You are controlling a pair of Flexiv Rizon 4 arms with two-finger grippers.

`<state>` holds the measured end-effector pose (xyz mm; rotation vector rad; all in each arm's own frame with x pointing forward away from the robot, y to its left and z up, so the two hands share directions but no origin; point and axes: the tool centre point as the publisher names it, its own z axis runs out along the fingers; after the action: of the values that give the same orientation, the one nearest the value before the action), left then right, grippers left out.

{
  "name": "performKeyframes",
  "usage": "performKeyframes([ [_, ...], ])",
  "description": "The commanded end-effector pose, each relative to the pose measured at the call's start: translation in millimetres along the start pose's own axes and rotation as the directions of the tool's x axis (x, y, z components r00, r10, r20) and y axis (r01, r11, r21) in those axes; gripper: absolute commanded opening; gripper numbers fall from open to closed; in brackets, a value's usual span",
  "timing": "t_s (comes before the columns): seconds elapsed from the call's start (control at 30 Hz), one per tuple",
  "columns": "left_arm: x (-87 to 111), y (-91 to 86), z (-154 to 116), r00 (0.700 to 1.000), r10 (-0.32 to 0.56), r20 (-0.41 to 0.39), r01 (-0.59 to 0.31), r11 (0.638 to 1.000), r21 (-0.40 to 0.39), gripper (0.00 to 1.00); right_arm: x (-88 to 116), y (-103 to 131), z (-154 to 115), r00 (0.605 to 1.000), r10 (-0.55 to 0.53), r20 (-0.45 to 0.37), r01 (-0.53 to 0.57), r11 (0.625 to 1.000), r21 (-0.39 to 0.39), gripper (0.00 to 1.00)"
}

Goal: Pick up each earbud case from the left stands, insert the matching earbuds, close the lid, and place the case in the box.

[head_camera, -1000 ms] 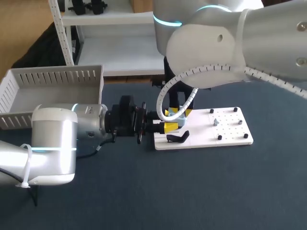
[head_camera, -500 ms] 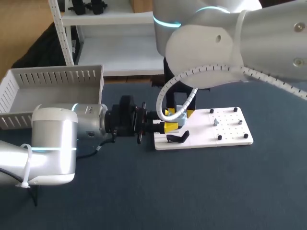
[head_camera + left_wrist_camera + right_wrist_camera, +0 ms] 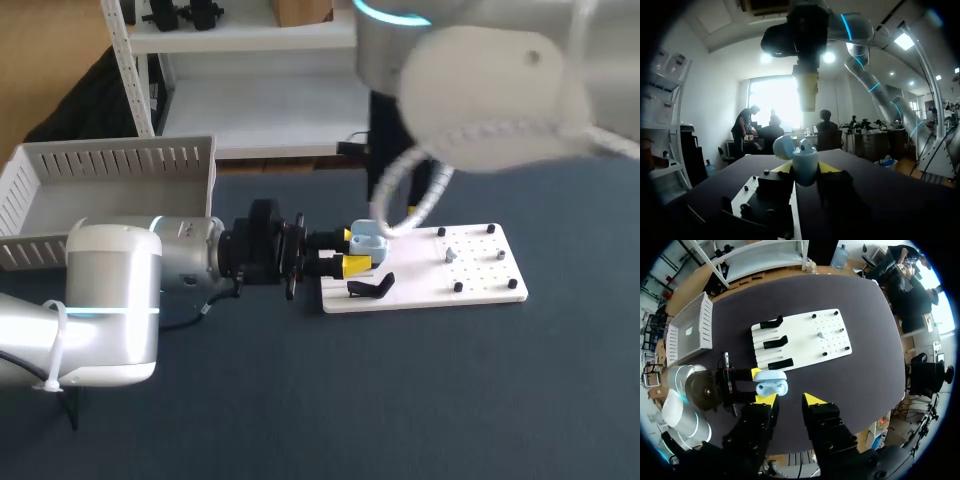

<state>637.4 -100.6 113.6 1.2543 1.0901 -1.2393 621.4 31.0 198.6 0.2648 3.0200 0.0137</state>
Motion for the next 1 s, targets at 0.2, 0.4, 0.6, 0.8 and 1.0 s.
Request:
performKeyframes([
  [0.2, 0.6, 0.6, 0.0, 1.0, 0.001, 0.002, -0.001, 1.0, 0.0, 0.0, -17.9, -68.1, 5.5, 0.977, 0.019, 0.21, 0.015, 0.987, -0.158, 0.38],
  [0.4, 0.6, 0.6, 0.0, 1.0, 0.001, 0.002, -0.001, 1.0, 0.0, 0.0, -41.6, -84.4, 18.5, 0.959, 0.025, 0.282, 0.023, 0.986, -0.166, 0.4],
  [0.6, 0.6, 0.6, 0.0, 1.0, 0.001, 0.002, -0.001, 1.0, 0.0, 0.0, -58.2, -90.4, 49.3, 0.96, 0.069, 0.27, -0.032, 0.99, -0.139, 0.46],
  [0.8, 0.6, 0.6, 0.0, 1.0, 0.001, 0.002, -0.001, 1.0, 0.0, 0.0, -70.2, -84.5, 83.6, 0.967, 0.139, 0.213, -0.119, 0.987, -0.106, 0.4],
  [1.0, 0.6, 0.6, 0.0, 1.0, 0.001, 0.002, -0.001, 1.0, 0.0, 0.0, -61.2, -72.9, 114.9, 0.974, 0.188, 0.123, -0.182, 0.981, -0.064, 0.4],
])
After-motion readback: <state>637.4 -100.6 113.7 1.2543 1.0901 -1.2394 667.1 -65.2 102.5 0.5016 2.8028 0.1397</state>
